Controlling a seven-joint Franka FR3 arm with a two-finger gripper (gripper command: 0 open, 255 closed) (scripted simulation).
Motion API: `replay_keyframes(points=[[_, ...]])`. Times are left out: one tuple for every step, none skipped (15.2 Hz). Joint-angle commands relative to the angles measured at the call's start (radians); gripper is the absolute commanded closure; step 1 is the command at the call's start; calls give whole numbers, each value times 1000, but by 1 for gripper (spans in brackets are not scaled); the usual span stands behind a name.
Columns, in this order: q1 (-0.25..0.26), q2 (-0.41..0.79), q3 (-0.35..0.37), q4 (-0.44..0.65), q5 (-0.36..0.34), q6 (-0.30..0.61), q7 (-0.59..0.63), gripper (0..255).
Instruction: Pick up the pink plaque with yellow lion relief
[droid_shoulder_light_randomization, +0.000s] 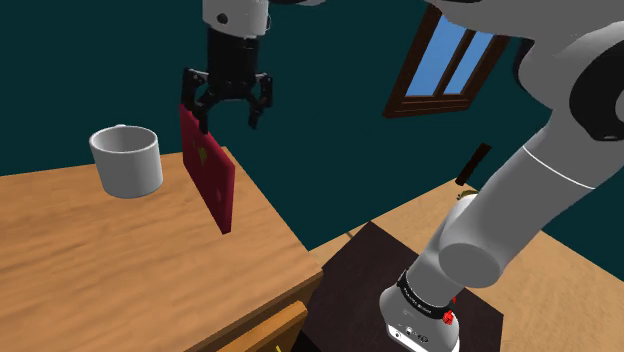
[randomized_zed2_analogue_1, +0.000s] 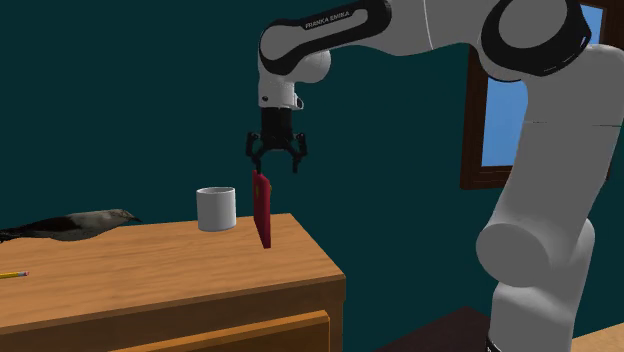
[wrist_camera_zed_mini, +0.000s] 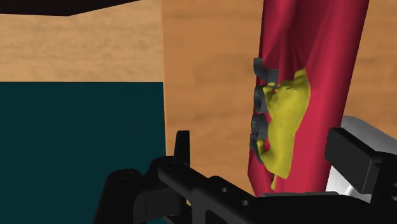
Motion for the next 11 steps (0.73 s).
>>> replay_keyframes(points=[[16,92,34,97,-43,-19,67,0],[26,134,46,141,-65,-30,95,0],[27,132,43,126,-64,-16,94,0],[28,131,43,111,-64,-2,94,0],[27,129,42,96,-63,12,93,0],[27,129,42,81,-63,25,93,0],[27,128,42,67,-62,39,93,0],[27,128,42,53,-62,53,93,0],[27,127,42,40,-62,66,93,0],[27,127,42,32,-62,74,93,0],[27,127,42,32,-62,74,93,0]])
